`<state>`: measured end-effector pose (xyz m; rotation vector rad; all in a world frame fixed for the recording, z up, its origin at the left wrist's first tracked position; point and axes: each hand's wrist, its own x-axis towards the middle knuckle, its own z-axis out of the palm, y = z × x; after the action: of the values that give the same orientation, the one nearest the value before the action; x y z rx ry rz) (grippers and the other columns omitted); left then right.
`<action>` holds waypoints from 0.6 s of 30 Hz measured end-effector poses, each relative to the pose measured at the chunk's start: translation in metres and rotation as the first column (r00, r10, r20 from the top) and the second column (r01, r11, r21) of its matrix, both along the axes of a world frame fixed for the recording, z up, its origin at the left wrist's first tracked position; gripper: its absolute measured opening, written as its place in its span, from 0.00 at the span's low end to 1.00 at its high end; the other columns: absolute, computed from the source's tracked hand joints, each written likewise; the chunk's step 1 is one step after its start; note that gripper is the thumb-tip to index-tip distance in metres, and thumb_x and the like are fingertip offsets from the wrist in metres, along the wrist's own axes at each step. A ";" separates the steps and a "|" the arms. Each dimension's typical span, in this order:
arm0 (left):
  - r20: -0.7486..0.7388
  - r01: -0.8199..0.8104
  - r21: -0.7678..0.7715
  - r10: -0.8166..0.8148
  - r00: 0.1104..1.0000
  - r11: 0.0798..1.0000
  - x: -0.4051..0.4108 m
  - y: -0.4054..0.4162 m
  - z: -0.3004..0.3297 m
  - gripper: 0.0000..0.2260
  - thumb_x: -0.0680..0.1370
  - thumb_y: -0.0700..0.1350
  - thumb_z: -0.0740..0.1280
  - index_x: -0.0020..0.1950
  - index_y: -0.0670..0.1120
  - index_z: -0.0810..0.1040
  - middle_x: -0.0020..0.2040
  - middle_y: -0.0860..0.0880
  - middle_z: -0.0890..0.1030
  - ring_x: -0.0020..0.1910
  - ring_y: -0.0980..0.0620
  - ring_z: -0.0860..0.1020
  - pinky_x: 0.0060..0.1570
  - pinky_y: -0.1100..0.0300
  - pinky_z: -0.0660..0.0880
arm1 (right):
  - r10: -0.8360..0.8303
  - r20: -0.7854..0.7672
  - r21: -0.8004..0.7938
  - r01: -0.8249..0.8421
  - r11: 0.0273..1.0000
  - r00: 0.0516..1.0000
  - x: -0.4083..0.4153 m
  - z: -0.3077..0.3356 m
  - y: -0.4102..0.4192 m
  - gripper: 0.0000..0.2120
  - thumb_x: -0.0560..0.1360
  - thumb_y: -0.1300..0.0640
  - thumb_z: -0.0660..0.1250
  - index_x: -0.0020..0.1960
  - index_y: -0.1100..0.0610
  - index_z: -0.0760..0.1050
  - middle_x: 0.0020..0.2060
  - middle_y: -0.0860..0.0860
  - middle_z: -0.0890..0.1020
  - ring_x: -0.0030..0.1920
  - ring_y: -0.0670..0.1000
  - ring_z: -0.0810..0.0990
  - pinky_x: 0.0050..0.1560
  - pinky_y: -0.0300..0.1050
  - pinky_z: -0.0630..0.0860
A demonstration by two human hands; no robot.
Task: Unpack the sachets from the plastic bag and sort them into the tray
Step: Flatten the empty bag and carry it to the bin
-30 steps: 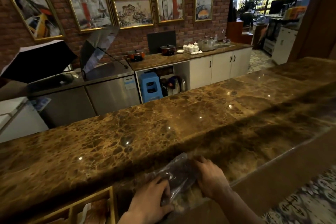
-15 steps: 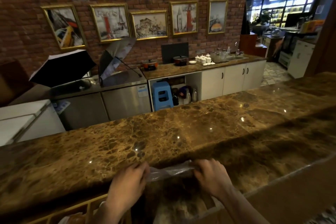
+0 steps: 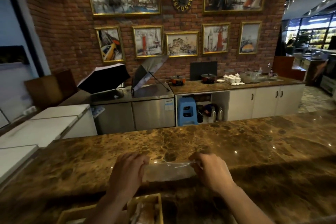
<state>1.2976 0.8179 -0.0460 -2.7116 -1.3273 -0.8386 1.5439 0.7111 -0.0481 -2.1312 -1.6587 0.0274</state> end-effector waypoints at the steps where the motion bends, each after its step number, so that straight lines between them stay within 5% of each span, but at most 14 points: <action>1: 0.008 -0.009 0.024 0.009 1.000 1.000 -0.007 0.004 0.002 0.06 0.76 0.47 0.71 0.47 0.59 0.79 0.48 0.61 0.80 0.50 0.58 0.76 0.53 0.60 0.72 | 0.009 0.012 0.025 -0.009 1.000 1.000 -0.006 0.005 0.004 0.12 0.81 0.47 0.65 0.64 0.42 0.77 0.57 0.44 0.84 0.56 0.45 0.82 0.56 0.45 0.81; 10: 0.094 -0.112 0.094 0.103 0.990 0.989 -0.114 0.020 0.035 0.06 0.78 0.46 0.69 0.50 0.57 0.80 0.47 0.58 0.83 0.47 0.54 0.79 0.46 0.58 0.73 | 0.106 0.071 0.088 -0.112 0.990 0.992 -0.105 0.052 0.038 0.12 0.82 0.49 0.65 0.63 0.46 0.79 0.58 0.45 0.82 0.58 0.48 0.80 0.57 0.43 0.78; 14: 0.087 -0.192 0.088 0.185 0.979 0.977 -0.177 0.022 0.050 0.06 0.78 0.48 0.68 0.53 0.58 0.79 0.50 0.59 0.80 0.53 0.54 0.77 0.55 0.57 0.72 | 0.151 0.112 0.126 -0.165 0.978 0.982 -0.166 0.068 0.061 0.09 0.80 0.47 0.66 0.59 0.43 0.79 0.55 0.43 0.82 0.55 0.46 0.81 0.55 0.45 0.79; 18: 0.155 -0.284 0.031 0.276 0.949 0.958 -0.241 0.025 0.058 0.07 0.76 0.47 0.70 0.50 0.59 0.77 0.48 0.59 0.78 0.49 0.58 0.75 0.50 0.61 0.74 | 0.230 0.141 0.119 -0.247 0.962 0.963 -0.230 0.080 0.085 0.09 0.81 0.46 0.65 0.59 0.42 0.80 0.54 0.43 0.83 0.54 0.46 0.81 0.54 0.45 0.79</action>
<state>1.0570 0.8432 0.0121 -2.3798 -1.6429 -1.0437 1.3137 0.7963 0.0318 -1.8564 -1.9251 -0.1458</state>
